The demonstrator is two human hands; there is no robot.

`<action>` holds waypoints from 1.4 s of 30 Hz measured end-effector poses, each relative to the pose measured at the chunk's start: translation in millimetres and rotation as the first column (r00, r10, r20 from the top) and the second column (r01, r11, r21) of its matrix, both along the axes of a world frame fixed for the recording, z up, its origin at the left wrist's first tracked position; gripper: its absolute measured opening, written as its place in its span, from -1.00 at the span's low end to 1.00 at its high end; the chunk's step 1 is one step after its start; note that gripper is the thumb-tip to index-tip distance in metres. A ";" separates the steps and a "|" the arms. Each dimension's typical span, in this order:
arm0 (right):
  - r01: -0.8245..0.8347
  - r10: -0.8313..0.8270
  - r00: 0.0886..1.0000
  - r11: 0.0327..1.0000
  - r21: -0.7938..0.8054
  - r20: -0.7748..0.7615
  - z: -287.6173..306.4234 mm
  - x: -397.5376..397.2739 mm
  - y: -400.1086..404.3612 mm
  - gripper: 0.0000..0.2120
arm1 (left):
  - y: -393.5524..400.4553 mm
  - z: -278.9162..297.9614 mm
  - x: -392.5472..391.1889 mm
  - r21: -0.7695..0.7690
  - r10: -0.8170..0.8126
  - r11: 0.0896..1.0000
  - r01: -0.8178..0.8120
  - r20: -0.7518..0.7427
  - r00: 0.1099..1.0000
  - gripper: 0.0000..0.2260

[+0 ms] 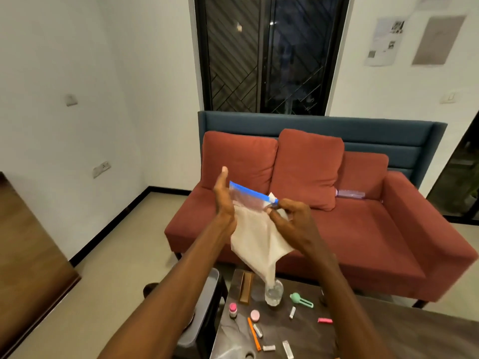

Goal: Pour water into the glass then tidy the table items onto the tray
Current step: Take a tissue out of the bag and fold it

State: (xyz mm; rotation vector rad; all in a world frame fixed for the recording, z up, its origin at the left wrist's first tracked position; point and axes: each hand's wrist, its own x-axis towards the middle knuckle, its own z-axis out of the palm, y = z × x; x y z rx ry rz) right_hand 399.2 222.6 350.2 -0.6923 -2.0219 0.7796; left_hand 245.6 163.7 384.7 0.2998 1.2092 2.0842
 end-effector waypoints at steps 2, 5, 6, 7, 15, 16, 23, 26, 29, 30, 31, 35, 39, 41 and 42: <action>-0.059 0.054 0.998 0.988 -0.146 -0.037 -8.0 13.0 5.1 -0.88 | -9.4 -17.4 1.2 0.039 -0.074 0.996 0.076 -0.037 0.997 -0.61; -0.128 0.088 0.986 0.941 -0.313 -0.138 -20.6 35.1 5.8 -0.87 | -25.0 -54.6 6.8 -0.099 -0.194 0.979 0.179 -0.172 0.966 -0.71; -0.141 0.086 0.983 0.921 -0.362 -0.163 -26.0 42.6 6.0 -0.84 | -29.7 -68.9 10.6 -0.178 -0.244 0.962 0.208 -0.212 0.946 -0.77; -0.149 0.080 0.980 0.900 -0.409 -0.180 -32.0 49.9 6.3 -0.79 | -33.8 -85.1 13.5 -0.285 -0.286 0.934 0.217 -0.225 0.932 -0.82; -0.019 -0.101 0.987 0.694 -0.719 -0.124 -118.1 101.5 4.5 -0.81 | -70.4 -209.4 63.0 -0.610 -0.473 0.711 0.348 -0.049 0.880 -0.90; 0.019 -0.111 0.991 0.673 -0.740 -0.075 -132.9 107.1 2.5 -0.86 | -75.1 -224.2 70.6 -0.621 -0.448 0.707 0.338 -0.023 0.894 -0.92; 0.232 -0.006 0.963 0.522 -0.821 0.268 -225.7 141.6 -31.0 -0.73 | -108.0 -308.8 114.4 -0.701 -0.282 0.648 0.299 0.144 0.949 -0.87; 0.268 0.103 0.926 0.496 -0.826 0.362 -266.5 153.6 -49.5 -0.75 | -124.3 -336.6 127.8 -0.760 -0.250 0.585 0.284 0.164 0.954 -0.82; 0.312 0.164 0.894 0.444 -0.840 0.418 -297.5 157.3 -67.3 -0.69 | -143.5 -356.7 135.8 -0.822 -0.226 0.525 0.222 0.117 0.967 -0.93; 0.344 0.164 0.874 0.455 -0.821 0.457 -306.4 157.0 -73.1 -0.68 | -150.3 -362.8 137.3 -0.842 -0.230 0.499 0.205 0.099 0.968 -0.96; 0.390 0.155 0.845 0.476 -0.788 0.512 -314.7 156.4 -78.0 -0.67 | -156.3 -369.1 138.6 -0.854 -0.237 0.480 0.201 0.095 0.967 -0.94; 0.535 0.100 0.745 0.499 -0.681 0.659 -346.7 158.4 -99.0 -0.67 | -174.7 -397.1 141.5 -0.899 -0.272 0.400 0.181 0.073 0.960 -0.72; 0.571 0.213 0.636 0.517 -0.638 0.742 -372.8 164.4 -113.5 -0.68 | -181.3 -421.9 140.2 -0.923 -0.315 0.340 0.179 0.067 0.947 -0.85; 0.576 0.222 0.602 0.544 -0.610 0.767 -380.6 164.4 -115.0 -0.70 | -180.6 -435.5 139.2 -0.933 -0.328 0.304 0.191 0.085 0.941 -0.76; 0.571 0.213 0.603 0.558 -0.602 0.769 -384.7 163.3 -115.2 -0.72 | -179.8 -441.2 138.9 -0.941 -0.330 0.279 0.193 0.095 0.939 -0.71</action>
